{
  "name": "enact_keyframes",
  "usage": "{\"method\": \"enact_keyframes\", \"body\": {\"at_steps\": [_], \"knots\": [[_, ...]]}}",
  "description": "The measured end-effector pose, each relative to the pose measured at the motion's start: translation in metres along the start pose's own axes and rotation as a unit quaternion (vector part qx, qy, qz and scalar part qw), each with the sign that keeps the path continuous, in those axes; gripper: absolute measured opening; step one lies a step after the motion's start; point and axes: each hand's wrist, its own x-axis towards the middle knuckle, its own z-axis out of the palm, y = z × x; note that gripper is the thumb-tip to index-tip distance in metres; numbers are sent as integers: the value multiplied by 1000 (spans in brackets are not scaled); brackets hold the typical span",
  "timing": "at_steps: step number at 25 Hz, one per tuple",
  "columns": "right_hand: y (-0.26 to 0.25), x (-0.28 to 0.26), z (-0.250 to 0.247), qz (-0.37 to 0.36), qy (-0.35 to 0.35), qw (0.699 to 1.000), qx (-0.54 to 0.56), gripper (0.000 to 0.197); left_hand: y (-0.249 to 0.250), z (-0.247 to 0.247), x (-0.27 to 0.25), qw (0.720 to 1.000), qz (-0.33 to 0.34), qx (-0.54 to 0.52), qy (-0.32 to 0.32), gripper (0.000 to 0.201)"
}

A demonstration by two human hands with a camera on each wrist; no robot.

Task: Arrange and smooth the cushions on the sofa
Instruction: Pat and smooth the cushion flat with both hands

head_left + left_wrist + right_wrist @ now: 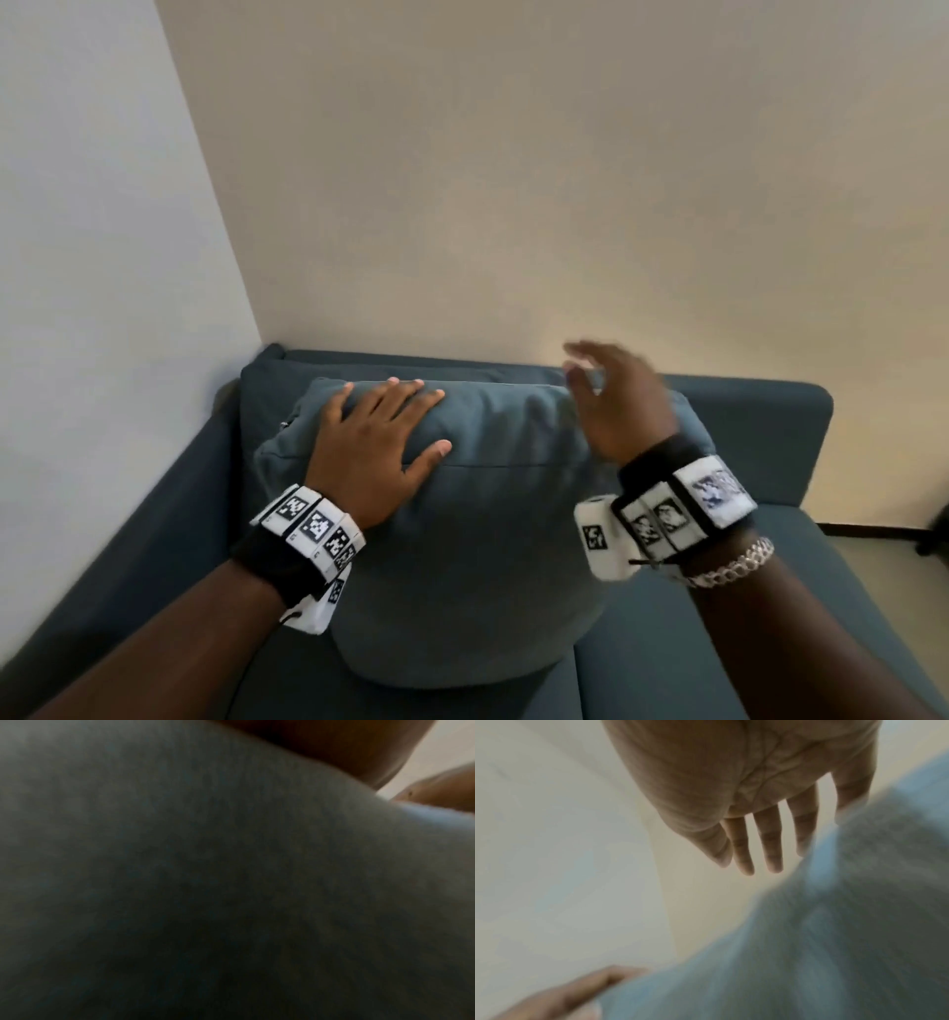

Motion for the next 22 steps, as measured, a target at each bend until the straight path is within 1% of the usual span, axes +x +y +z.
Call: {"method": "enact_keyframes", "body": {"at_steps": [1, 2, 3, 4, 5, 6, 7, 8, 9, 10, 11, 12, 13, 14, 15, 16, 17, 18, 19, 20, 21, 22], "knots": [[-8, 7, -24, -43, 126, 987, 85, 33, -2, 0, -1, 1000, -17, -3, 3, 63], [-14, 6, -38, -81, 228, 958, 151, 32, -3, -1, -1, 1000, -31, -3, -4, 64], [-18, 0, -36, -99, 276, 943, 156, 34, -4, 1, -4, 999, -41, 4, -9, 64], [-24, -14, -23, -103, 252, 956, 107, 42, -3, 3, -8, 999, -47, 8, -11, 65], [-29, -34, 3, -87, 120, 989, 4, 54, -3, 4, -12, 999, -48, 13, -5, 65], [-20, -51, 39, -82, -63, 986, -134, 65, -5, 3, -12, 999, -43, 4, -2, 64], [-8, -62, 65, -66, -193, 955, -218, 71, -7, 0, -14, 999, -33, -6, -6, 65], [-4, -61, 71, -59, -252, 935, -242, 71, -11, -3, -16, 999, -29, -12, -13, 65], [-7, -45, 62, -45, -239, 947, -211, 67, -18, -7, -14, 999, -34, -7, -8, 66], [-13, -27, 47, -26, -178, 977, -117, 62, -27, -9, -15, 999, -39, -1, -4, 66], [-26, -13, 24, -40, -76, 996, -31, 59, -36, -10, -12, 999, -39, 3, -1, 67], [-40, -4, 1, -63, 50, 995, 54, 52, -42, -10, -12, 999, -41, 0, -8, 68], [-55, -5, -13, -89, 171, 972, 132, 45, -50, -10, -12, 999, -38, -14, -17, 71], [-68, -11, -14, -111, 249, 946, 175, 39, -55, -9, -13, 999, -33, -28, -21, 73], [-82, -21, -1, -115, 274, 939, 175, 39, -59, -7, -13, 999, -25, -36, -20, 74], [-87, -33, 26, -116, 223, 964, 91, 45, -63, -7, -13, 999, -16, -41, -23, 74], [-88, -50, 64, -101, 62, 991, -58, 55, -67, -7, -12, 999, -3, -46, -20, 73], [-77, -59, 94, -77, -109, 974, -183, 64, -67, -8, -9, 998, 5, -53, -21, 72], [-78, -62, 113, -49, -210, 946, -242, 68, -80, -9, -11, 998, 18, -59, -27, 70], [-78, -51, 108, -35, -217, 950, -223, 64, -84, -8, -10, 998, 20, -61, -26, 68], [-84, -32, 95, -14, -161, 977, -136, 55, -93, -8, -8, 998, 19, -62, -20, 67], [-96, -16, 76, -34, -74, 996, -39, 45, -102, -7, -9, 998, 16, -66, -14, 65]]}}
